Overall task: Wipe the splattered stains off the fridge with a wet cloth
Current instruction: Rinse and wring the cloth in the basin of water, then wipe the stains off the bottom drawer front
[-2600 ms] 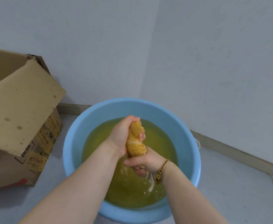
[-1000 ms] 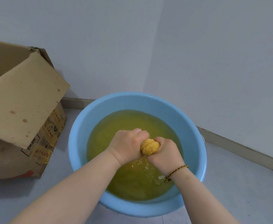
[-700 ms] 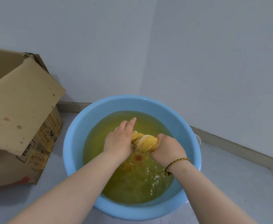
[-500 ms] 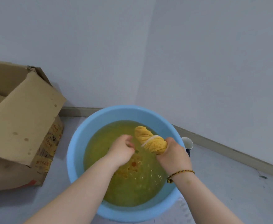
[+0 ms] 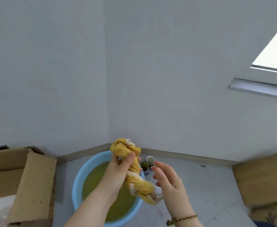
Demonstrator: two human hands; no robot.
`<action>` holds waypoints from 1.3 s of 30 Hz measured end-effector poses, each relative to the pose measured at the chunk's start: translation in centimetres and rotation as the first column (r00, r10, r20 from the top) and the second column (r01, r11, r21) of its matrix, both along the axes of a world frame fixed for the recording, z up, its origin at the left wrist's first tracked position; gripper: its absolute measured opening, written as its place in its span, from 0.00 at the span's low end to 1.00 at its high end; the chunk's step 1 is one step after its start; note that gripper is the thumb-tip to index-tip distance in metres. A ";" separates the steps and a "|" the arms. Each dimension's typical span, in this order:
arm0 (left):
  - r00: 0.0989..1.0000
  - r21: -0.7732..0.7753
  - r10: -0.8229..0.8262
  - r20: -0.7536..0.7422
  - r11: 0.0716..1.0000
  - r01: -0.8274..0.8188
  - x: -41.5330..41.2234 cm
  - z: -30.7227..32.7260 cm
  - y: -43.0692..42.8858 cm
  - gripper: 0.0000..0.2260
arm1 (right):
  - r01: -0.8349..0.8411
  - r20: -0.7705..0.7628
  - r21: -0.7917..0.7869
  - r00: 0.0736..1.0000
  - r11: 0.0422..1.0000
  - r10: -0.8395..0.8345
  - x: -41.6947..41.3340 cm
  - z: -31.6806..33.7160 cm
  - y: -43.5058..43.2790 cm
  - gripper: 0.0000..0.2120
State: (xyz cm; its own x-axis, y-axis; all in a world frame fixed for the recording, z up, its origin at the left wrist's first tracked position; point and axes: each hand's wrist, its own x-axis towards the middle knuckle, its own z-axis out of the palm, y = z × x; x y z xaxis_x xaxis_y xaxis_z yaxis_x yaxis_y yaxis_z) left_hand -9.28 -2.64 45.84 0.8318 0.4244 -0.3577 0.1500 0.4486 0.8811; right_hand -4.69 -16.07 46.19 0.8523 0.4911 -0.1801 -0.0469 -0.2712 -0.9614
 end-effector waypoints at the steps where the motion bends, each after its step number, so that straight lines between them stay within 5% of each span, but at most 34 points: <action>1: 0.997 -0.017 -0.074 0.034 0.997 0.075 -0.3 2.1 -1.1 0.18 | 0.087 -0.017 0.030 0.996 0.996 -0.087 0.0 1.9 -1.1 0.05; 7: 0.829 0.207 -0.554 0.073 0.822 0.531 -3.3 11.3 -11.4 0.17 | 0.328 0.077 0.117 0.938 0.937 -0.338 -6.0 11.0 -10.4 0.03; 16: 0.638 0.295 -0.757 0.145 0.648 0.702 -10.9 13.4 -26.0 0.10 | 0.651 0.245 0.122 0.712 0.749 -0.658 -18.8 14.1 -26.2 0.10; 19: 0.549 0.348 -0.822 0.149 0.563 0.749 -16.2 13.6 -33.3 0.09 | 0.739 0.206 0.160 0.623 0.655 -0.754 -26.0 14.4 -33.4 0.10; 22: 0.448 0.424 -0.881 0.154 0.469 0.775 -22.2 14.3 -40.9 0.10 | 0.851 0.064 0.249 0.462 0.463 -0.884 -33.2 14.4 -40.0 0.11; 24: 0.417 0.402 -0.892 0.175 0.451 0.797 -25.5 14.9 -45.0 0.10 | 0.844 -0.092 0.340 0.469 0.415 -0.878 -36.8 14.3 -43.6 0.20; 27: 0.388 0.325 -0.902 0.192 0.431 0.842 -29.3 15.5 -49.7 0.10 | 0.745 -0.159 0.370 0.639 0.555 -0.753 -41.7 14.1 -47.1 0.40; 29: 0.382 0.297 -0.904 0.195 0.425 0.855 -31.1 15.7 -52.1 0.10 | 0.727 -0.103 0.316 0.664 0.609 -0.740 -44.3 14.0 -49.1 0.35; 34: 0.385 0.405 -0.906 0.178 0.424 0.810 -33.0 15.4 -56.8 0.10 | 0.866 0.050 0.107 0.487 0.489 -0.872 -47.3 14.3 -52.4 0.03; 39: 0.295 0.465 -0.944 0.150 0.330 0.821 -32.7 14.2 -60.7 0.12 | 0.923 0.042 0.062 0.378 0.380 -0.925 -47.6 13.6 -55.3 0.13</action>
State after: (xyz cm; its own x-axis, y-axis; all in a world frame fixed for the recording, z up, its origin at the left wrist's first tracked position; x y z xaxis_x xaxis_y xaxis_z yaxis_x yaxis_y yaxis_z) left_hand -41.93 -63.30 59.99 0.7683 -0.6400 0.0102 -0.0175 -0.0051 0.9998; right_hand -52.25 -71.36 59.78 0.7883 -0.6048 -0.1132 -0.1973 -0.0742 -0.9775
